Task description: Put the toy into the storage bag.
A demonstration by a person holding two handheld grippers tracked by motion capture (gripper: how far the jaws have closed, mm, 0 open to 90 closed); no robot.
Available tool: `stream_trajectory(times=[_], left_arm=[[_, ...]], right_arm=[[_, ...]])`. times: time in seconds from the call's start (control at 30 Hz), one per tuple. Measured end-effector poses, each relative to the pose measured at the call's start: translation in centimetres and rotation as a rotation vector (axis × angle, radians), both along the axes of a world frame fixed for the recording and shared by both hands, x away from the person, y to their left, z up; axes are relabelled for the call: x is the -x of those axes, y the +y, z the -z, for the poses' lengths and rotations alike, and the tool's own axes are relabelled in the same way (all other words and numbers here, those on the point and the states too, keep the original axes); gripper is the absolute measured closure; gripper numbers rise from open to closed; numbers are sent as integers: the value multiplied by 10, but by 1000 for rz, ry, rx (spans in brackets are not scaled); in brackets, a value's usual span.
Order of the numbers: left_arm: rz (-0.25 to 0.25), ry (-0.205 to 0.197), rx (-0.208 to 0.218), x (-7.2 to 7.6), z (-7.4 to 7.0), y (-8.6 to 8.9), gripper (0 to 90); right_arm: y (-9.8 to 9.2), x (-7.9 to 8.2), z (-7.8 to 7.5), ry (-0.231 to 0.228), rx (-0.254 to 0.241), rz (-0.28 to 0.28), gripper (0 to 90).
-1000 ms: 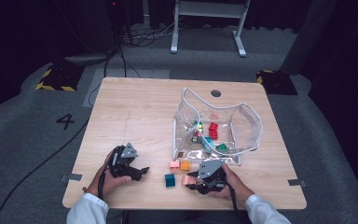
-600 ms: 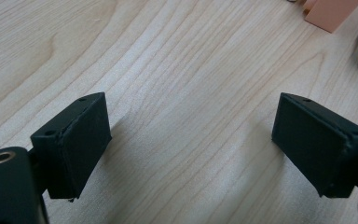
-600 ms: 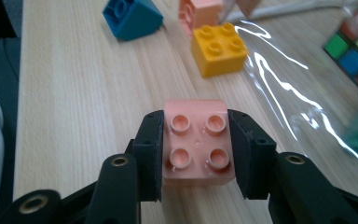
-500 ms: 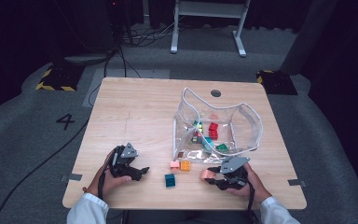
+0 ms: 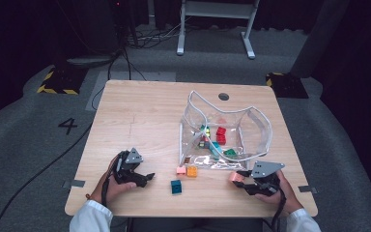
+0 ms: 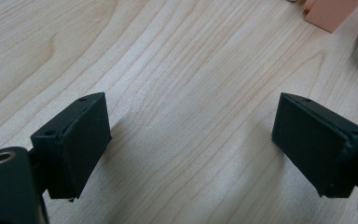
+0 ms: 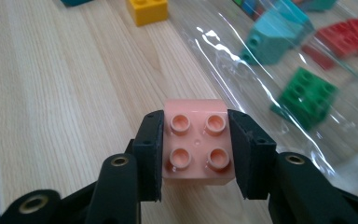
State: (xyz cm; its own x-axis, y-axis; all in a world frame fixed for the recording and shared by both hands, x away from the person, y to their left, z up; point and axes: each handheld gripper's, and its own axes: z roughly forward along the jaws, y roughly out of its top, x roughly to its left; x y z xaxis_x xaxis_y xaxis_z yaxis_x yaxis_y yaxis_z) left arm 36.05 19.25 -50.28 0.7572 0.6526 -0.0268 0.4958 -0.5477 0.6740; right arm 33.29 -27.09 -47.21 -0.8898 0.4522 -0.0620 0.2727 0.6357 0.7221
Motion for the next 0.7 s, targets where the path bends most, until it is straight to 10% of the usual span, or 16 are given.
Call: stream_trajectory(times=[0.7], left_arm=[[1,3,4,0,0,0,116]], right_arm=[[-90,1,-23,-58,-64,284,589]])
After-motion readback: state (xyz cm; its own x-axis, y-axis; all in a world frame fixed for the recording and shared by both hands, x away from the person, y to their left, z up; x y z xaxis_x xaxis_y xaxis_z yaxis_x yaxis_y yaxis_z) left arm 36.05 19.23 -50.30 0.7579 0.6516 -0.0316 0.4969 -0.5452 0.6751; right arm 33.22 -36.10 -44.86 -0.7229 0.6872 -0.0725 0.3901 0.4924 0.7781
